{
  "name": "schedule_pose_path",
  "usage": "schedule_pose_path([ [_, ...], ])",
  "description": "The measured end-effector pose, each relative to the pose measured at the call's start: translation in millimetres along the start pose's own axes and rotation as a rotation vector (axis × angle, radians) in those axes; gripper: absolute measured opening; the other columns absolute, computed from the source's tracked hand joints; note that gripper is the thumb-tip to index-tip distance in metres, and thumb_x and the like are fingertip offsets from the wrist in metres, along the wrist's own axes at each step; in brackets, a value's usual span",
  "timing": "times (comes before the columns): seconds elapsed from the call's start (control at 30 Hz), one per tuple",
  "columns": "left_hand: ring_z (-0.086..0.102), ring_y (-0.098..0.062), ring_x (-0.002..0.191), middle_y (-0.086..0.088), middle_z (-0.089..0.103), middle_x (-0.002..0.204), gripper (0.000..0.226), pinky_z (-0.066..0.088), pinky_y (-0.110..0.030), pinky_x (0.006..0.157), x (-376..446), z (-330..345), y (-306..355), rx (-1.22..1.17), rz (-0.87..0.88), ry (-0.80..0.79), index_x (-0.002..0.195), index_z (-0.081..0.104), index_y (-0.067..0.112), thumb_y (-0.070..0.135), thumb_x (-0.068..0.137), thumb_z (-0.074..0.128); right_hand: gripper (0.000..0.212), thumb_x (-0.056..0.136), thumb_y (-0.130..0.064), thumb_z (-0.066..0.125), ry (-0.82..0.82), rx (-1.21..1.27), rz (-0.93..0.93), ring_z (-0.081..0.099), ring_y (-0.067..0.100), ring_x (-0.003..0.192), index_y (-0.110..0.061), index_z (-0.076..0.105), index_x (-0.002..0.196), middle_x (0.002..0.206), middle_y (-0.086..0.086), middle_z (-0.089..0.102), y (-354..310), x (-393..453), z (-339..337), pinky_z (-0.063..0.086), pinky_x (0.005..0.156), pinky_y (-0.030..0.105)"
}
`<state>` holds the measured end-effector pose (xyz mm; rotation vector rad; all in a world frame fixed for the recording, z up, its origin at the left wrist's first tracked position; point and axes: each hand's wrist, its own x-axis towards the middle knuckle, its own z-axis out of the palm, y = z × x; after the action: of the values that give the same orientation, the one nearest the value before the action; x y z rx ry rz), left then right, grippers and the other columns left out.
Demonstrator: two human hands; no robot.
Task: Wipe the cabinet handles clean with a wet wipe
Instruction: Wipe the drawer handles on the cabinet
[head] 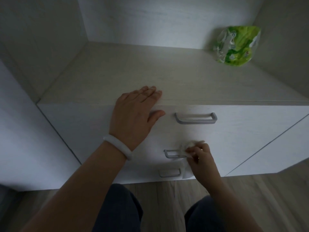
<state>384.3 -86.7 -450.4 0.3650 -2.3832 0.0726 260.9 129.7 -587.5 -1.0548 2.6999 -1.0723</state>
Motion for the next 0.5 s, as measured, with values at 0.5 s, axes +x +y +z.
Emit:
schedule_pose_path([
  [0.5,0.052,-0.018,0.128,0.001,0.056,0.138,0.050,0.034,-0.034,0.101,-0.3,1.4,1.2,-0.004,-0.002,0.016,0.132,0.057,0.022,0.051,0.092,0.048,0.015,0.080,-0.004,0.072,0.111,-0.064,-0.036,0.052,0.007,0.080,-0.006,0.071,0.095,0.097,-0.005,0.051,-14.1,-5.2,21.6,0.032,0.073,-0.002],
])
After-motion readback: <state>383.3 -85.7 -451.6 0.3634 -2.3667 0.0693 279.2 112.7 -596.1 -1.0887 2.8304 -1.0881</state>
